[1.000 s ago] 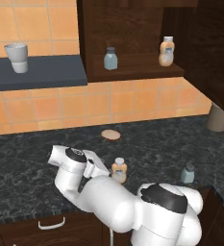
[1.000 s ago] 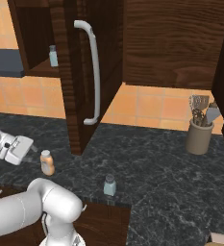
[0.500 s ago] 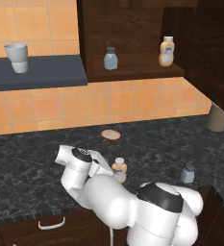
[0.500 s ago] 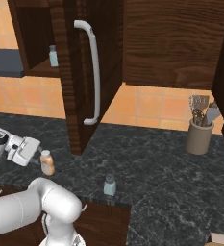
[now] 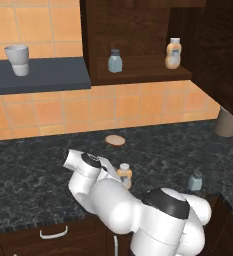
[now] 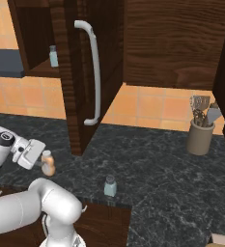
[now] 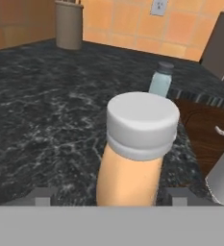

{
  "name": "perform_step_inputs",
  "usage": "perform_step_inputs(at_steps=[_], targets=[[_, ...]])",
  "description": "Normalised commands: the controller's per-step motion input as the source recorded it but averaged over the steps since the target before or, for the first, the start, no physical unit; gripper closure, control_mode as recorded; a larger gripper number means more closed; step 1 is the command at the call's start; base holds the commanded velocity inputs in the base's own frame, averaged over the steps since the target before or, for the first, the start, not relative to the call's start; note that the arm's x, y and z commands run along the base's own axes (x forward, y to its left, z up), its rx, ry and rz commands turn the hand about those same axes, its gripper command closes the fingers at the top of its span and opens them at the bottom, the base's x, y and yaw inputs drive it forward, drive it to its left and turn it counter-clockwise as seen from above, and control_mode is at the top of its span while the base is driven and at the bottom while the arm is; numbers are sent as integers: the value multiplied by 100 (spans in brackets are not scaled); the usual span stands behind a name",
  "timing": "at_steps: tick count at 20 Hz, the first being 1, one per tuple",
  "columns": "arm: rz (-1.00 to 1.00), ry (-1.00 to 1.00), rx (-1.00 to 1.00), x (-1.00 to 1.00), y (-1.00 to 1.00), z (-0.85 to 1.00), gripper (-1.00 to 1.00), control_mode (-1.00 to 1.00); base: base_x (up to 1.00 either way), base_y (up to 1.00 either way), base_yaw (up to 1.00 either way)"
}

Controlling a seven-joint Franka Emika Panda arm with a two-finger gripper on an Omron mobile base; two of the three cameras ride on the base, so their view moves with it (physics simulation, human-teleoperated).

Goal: Put the shaker and condiment bottle from the counter next to their counterparts in the cabinet.

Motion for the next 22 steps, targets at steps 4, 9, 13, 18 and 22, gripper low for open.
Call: perform_step_inputs(at_steps=[4, 9, 13, 18, 22], targets=[[7, -2, 1, -12, -11, 4, 100, -100, 0, 0, 0], [25, -7, 5, -46, -26, 29, 100, -100, 0, 0, 0], [27, -20, 4, -74, -25, 50, 100, -100, 0, 0, 0], [41, -22, 3, -40, -29, 70, 100, -100, 0, 0, 0], [39, -26, 1, -20, -38, 73, 100, -100, 0, 0, 0]])
